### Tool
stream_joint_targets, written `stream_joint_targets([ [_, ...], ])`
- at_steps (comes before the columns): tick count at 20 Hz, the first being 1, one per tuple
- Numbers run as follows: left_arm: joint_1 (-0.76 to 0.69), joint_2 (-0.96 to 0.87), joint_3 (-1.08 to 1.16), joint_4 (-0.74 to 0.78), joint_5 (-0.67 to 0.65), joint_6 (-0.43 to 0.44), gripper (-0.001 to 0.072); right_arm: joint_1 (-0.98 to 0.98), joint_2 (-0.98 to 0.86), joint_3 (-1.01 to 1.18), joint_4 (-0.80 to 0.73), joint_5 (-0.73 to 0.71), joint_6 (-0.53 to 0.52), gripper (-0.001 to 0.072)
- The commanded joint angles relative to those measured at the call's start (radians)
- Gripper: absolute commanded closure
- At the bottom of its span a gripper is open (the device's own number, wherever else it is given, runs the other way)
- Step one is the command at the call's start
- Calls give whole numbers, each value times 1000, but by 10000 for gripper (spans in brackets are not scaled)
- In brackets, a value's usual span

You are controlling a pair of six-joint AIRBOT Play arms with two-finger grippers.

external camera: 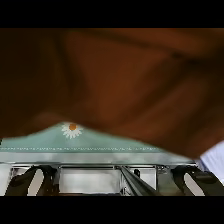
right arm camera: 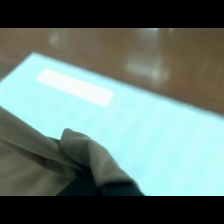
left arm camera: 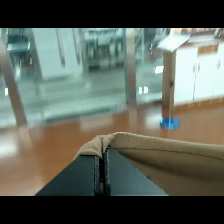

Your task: Fold the shirts.

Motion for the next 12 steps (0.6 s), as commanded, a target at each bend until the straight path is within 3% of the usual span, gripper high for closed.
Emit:
stream_joint_targets([
  [1,-67,45,-205,88,-45,-22,683,0,59,-241,51,13,21,681],
  [7,-72,-82,-642,87,157,-21,683,2,-102,-653,187,-301,-111,681],
  [12,-106,-359,-744,84,340,-22,682,49,-527,-615,245,-597,-208,681],
])
